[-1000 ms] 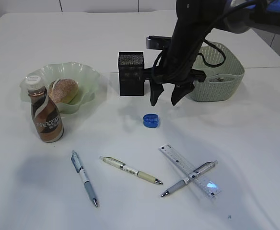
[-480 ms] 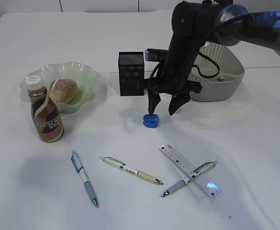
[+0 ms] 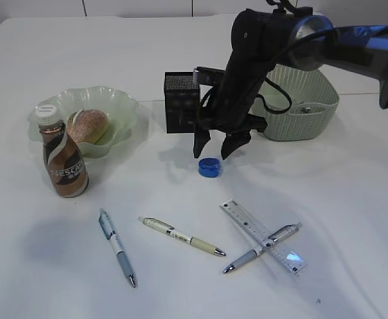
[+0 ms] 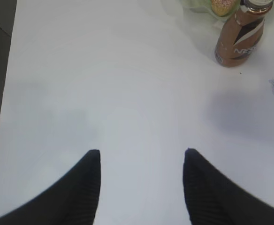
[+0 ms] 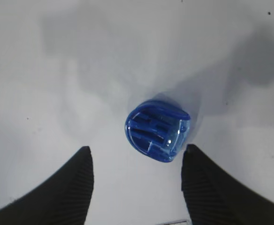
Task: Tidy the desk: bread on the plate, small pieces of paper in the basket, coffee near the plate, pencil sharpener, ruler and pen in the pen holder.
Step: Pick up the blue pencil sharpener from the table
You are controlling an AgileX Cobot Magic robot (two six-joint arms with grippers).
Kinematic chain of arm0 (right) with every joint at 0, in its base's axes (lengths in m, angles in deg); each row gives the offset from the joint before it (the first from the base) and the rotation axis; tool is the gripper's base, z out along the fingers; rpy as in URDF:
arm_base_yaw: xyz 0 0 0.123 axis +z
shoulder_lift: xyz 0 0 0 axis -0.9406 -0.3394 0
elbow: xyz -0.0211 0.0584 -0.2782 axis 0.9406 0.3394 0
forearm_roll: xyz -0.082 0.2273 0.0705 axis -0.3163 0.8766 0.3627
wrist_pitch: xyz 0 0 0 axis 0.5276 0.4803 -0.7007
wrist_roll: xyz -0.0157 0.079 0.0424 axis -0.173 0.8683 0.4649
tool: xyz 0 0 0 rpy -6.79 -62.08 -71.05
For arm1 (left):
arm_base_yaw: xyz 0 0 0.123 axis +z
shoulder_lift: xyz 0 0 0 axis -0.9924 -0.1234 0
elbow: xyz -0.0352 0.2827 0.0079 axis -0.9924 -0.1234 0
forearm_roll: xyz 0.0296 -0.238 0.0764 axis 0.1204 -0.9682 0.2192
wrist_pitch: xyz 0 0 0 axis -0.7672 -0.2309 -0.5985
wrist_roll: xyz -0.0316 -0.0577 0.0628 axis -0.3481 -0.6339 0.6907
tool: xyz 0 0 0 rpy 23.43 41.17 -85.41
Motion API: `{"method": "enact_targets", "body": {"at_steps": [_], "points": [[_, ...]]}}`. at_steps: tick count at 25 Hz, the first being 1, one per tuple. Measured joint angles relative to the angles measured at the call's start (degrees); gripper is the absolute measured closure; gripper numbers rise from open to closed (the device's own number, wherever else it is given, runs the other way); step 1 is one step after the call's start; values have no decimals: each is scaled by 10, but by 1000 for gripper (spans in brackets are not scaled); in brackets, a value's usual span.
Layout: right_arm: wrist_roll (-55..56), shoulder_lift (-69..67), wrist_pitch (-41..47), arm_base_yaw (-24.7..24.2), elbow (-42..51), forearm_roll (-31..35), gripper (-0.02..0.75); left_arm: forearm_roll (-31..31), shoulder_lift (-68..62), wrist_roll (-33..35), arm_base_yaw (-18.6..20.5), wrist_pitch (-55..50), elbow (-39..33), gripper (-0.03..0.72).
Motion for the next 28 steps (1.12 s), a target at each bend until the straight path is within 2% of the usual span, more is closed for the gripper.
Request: {"method": "enact_targets", "body": {"at_steps": [28], "points": [[10, -45, -18, 0, -10, -11, 265, 0, 0, 0, 0, 0, 0, 294]]}}
